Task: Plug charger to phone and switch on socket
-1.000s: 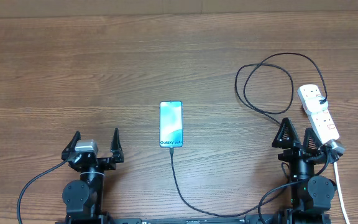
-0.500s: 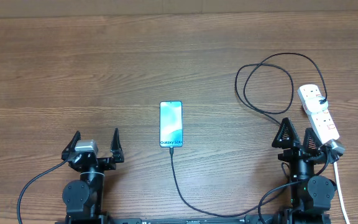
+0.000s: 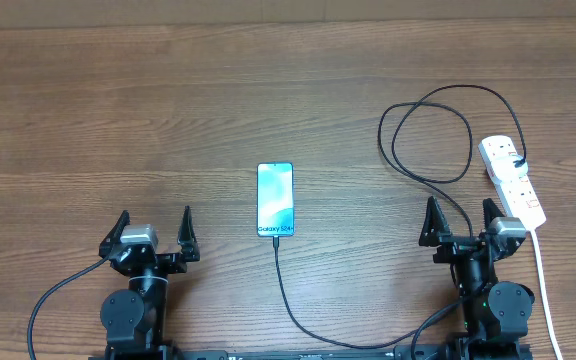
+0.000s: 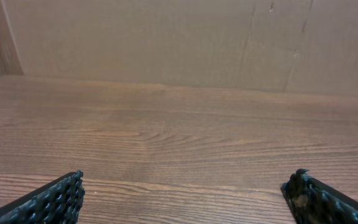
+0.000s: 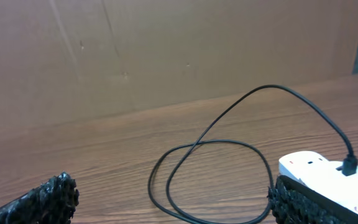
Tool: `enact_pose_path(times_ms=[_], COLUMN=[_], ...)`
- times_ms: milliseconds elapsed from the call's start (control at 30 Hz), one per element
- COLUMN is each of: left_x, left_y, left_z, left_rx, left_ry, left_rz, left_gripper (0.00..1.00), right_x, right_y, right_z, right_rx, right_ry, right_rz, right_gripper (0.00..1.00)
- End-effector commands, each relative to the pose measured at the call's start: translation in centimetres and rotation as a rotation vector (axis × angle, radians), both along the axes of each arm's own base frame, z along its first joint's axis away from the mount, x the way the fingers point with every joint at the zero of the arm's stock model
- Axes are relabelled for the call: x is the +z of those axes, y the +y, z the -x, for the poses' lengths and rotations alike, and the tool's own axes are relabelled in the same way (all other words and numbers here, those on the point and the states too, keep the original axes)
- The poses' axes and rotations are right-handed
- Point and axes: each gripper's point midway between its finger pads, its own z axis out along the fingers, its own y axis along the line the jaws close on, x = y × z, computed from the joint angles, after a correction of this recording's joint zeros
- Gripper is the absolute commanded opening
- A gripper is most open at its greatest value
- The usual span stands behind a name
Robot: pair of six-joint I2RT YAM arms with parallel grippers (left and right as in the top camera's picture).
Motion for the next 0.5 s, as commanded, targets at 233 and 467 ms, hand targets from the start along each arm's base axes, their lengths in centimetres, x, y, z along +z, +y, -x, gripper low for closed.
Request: enact_pose_path(times_ms=[233, 467], left_x=[-0.04, -0.04], left_y=[0.17, 0.17], left_z=[0.01, 0.01], left_rx=[0.007, 0.007], left_ry=[-0.007, -0.007], left_rz=[-0.004, -0.004], left_gripper=[0.99, 0.99], right_x=[-0.14, -0.14], right_y=[-0.11, -0.11], right_z=[0.0, 0.0], right_rx=[-0.002, -0.002], right_ry=[-0.006, -0.006], right_rz=[0.034, 0.034], right_gripper=[1.0, 1.0])
